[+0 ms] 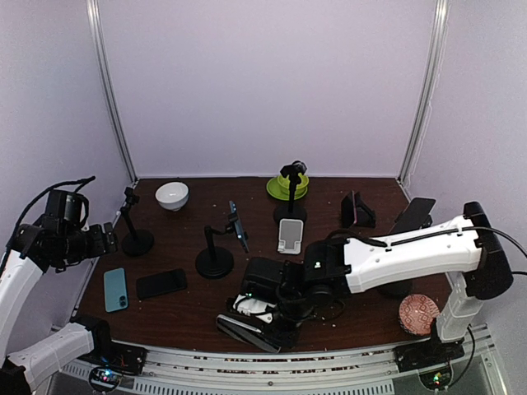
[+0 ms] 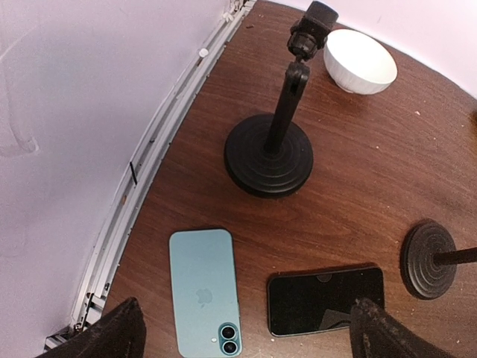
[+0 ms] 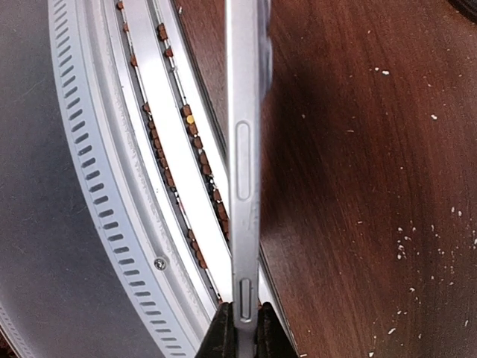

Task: Remove the phone from the phone stand
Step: Place the phone at the center of the board.

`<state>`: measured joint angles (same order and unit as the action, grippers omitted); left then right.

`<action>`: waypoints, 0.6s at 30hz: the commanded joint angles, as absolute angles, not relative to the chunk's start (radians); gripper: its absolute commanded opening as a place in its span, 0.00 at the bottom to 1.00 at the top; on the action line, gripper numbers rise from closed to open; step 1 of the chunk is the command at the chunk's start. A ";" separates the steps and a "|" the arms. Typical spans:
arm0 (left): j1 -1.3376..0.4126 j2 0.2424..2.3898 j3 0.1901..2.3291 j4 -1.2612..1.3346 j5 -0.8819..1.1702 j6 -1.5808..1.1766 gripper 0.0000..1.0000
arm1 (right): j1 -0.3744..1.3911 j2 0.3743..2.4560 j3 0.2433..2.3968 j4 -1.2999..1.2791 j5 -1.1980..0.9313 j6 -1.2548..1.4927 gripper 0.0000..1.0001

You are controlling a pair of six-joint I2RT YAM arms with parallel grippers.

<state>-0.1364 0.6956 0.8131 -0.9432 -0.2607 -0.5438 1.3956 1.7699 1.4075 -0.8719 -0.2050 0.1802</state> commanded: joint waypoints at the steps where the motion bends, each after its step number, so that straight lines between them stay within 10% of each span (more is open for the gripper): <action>1: -0.129 0.694 0.808 -0.918 -0.254 -0.540 0.98 | 1.399 1.849 1.527 -0.961 -0.249 0.195 0.00; 18: -0.127 0.686 0.807 -0.913 -0.261 -0.539 0.98 | 1.346 2.040 1.712 -0.968 -0.488 0.273 0.00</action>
<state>-0.1364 0.6914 0.8131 -0.9428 -0.2611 -0.5438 1.3830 2.0445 1.6688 -0.9951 -0.4259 0.2279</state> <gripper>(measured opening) 0.978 0.082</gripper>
